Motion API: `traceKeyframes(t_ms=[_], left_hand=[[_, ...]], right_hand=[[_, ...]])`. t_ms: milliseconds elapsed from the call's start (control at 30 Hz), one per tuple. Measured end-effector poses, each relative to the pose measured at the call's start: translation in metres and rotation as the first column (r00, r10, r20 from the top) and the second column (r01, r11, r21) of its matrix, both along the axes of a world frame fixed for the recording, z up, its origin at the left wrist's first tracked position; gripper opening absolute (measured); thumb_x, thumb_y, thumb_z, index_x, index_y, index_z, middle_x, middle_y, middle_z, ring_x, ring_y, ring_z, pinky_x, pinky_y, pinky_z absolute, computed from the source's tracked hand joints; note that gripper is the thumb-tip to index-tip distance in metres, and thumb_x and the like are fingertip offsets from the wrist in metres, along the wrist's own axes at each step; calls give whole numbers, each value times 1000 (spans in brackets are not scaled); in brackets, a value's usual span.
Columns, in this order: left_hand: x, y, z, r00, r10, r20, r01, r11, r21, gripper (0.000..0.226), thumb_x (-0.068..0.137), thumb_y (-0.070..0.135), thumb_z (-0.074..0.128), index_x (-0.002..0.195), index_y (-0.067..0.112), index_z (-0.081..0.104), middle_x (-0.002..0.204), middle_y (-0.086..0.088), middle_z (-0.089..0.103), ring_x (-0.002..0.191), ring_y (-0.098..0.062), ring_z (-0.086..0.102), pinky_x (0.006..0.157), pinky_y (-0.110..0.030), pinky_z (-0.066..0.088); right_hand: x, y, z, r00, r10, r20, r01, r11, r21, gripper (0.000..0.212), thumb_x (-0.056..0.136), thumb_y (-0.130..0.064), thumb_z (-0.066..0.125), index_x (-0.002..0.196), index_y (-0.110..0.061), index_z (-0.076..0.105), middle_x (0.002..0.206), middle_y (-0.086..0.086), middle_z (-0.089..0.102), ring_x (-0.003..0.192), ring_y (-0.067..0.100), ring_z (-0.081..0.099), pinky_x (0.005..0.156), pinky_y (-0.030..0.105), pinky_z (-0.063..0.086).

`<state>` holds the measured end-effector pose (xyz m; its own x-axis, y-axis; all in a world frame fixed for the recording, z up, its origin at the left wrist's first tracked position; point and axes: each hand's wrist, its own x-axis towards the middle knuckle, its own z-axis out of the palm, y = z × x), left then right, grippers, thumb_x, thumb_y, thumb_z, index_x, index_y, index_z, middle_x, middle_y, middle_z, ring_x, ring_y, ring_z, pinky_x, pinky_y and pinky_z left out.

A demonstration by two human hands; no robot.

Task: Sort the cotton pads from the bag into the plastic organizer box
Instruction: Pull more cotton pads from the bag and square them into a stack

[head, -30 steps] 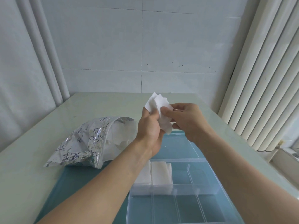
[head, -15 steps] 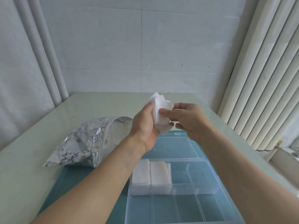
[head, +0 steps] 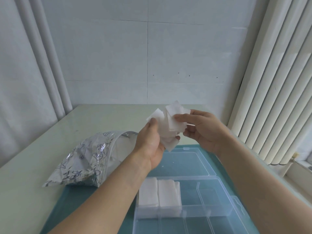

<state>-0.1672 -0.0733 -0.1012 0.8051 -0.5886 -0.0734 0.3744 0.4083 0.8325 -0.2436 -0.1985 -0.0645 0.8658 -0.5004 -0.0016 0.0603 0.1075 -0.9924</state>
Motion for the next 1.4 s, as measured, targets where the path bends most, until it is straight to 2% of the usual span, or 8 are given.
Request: traceKeyframes(t_ms=[200,467,733,900,1000,1133,1267,1400], left_hand=[[2,-2,-1,999,2,32,-1,1000,-17,30,109,19,34,122,10,60,115,-23,68,85,-36,69,72,-42,61],[0,-2,0,991,-5,131,-4,998,64,29,106,11,41,125,16,62,117,-11,70,99,-24,66,79,-35,59],[-4,0,5,980,-157,126,152,987,43,36,106,27,38,127,11,63,122,-17,68,112,-37,65,97,-51,51],[-3,3,8,992,-74,104,68,996,59,38,107,28,35,123,7,62,118,-20,69,92,-33,67,74,-45,61],[0,5,9,994,-26,102,16,995,97,34,107,24,39,119,6,64,115,-22,69,89,-35,68,66,-42,60],[5,9,10,994,-16,108,2,992,124,25,105,17,44,107,9,68,106,-17,72,84,-31,69,61,-38,60],[8,11,7,991,-47,122,25,985,173,16,95,-3,57,97,6,69,84,-11,74,66,-26,70,60,-36,61],[10,13,5,990,-52,134,21,975,219,22,88,-8,64,107,1,68,99,-18,73,68,-30,72,54,-30,57]], right_hand=[[-3,-15,9,998,63,-12,-62,994,92,19,85,-8,73,103,-4,69,87,10,64,63,19,58,56,24,49],[-5,-13,3,978,168,-122,-184,973,-137,28,83,-9,76,109,2,74,90,7,72,73,16,62,61,21,52],[8,-5,-16,996,-57,-65,38,963,-266,24,80,-10,82,102,-3,75,97,17,75,82,22,68,82,42,57],[9,-2,-16,994,-101,-43,81,942,-325,22,76,-14,86,93,-5,75,82,2,71,64,7,61,59,17,44],[7,-2,-13,997,-80,-3,75,943,-325,18,73,-10,87,84,-7,73,78,6,69,63,11,62,61,20,47],[7,-9,-10,998,-56,17,58,994,-90,22,76,1,78,95,1,68,91,15,72,83,27,68,83,39,57],[3,-14,-5,998,22,-58,-16,995,98,27,81,3,70,108,7,68,96,15,69,80,30,68,81,42,61],[1,-14,-5,996,67,-53,-52,966,255,32,85,5,64,117,7,66,104,18,64,88,33,66,67,38,63]])
